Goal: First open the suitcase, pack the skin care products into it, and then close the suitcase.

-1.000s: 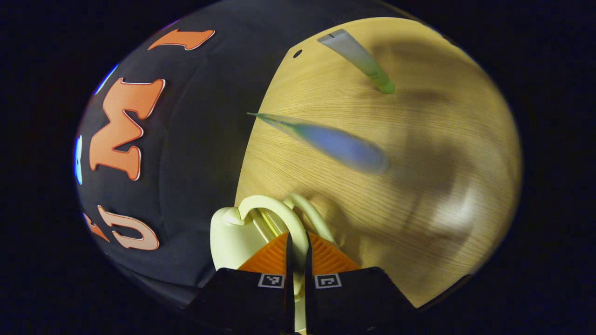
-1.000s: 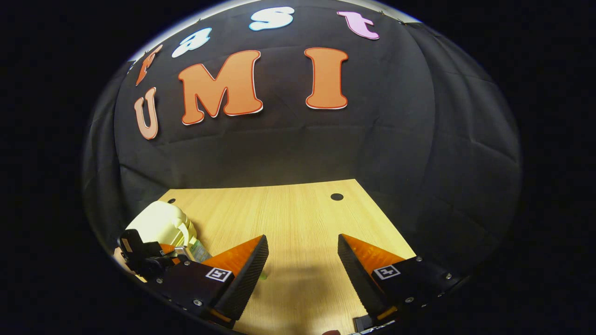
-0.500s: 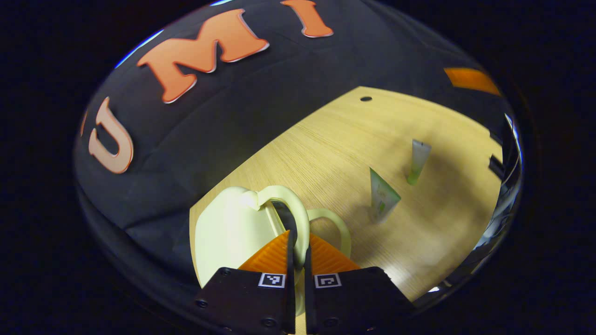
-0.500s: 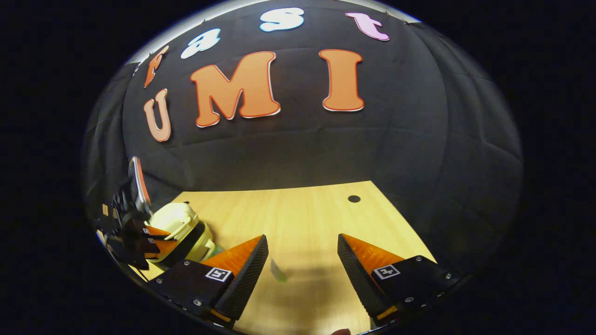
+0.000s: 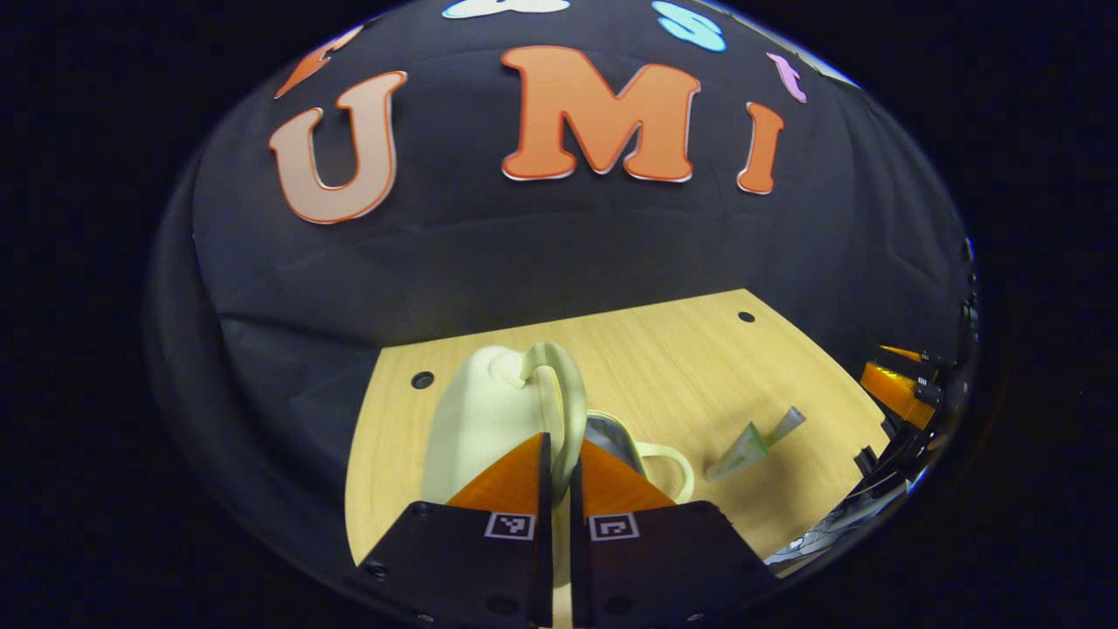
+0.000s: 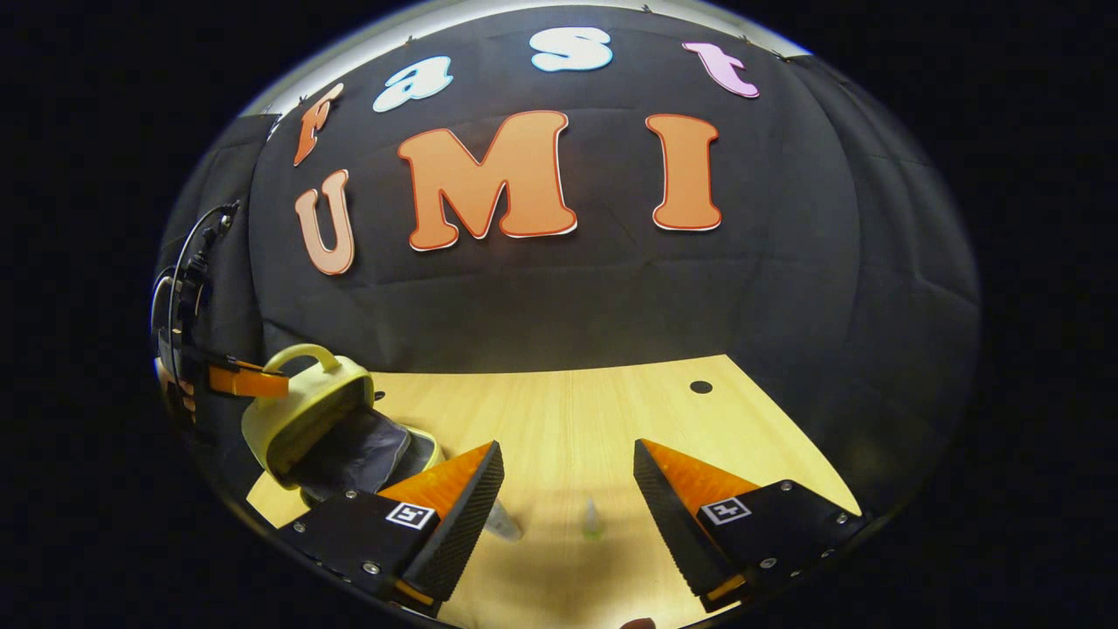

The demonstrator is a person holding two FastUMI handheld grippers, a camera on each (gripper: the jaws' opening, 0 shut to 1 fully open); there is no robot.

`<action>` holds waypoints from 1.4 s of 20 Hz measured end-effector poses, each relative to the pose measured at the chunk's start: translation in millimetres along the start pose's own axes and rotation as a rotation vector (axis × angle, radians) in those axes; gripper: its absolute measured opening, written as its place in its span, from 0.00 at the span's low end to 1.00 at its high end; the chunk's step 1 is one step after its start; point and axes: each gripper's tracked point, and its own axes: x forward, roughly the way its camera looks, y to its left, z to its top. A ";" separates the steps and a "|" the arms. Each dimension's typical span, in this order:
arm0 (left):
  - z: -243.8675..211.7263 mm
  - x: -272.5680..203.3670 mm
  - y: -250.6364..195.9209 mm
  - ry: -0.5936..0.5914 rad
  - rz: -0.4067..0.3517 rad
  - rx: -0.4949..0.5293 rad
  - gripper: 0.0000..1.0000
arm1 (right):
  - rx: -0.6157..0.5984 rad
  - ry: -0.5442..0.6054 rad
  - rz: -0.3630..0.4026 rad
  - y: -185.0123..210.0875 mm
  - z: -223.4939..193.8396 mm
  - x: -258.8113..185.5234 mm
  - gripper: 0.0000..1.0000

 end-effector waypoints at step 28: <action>-265.0 54.8 366.0 0.359 0.221 -0.176 0.08 | 0.017 0.035 -0.106 100.1 5.9 -2.5 0.95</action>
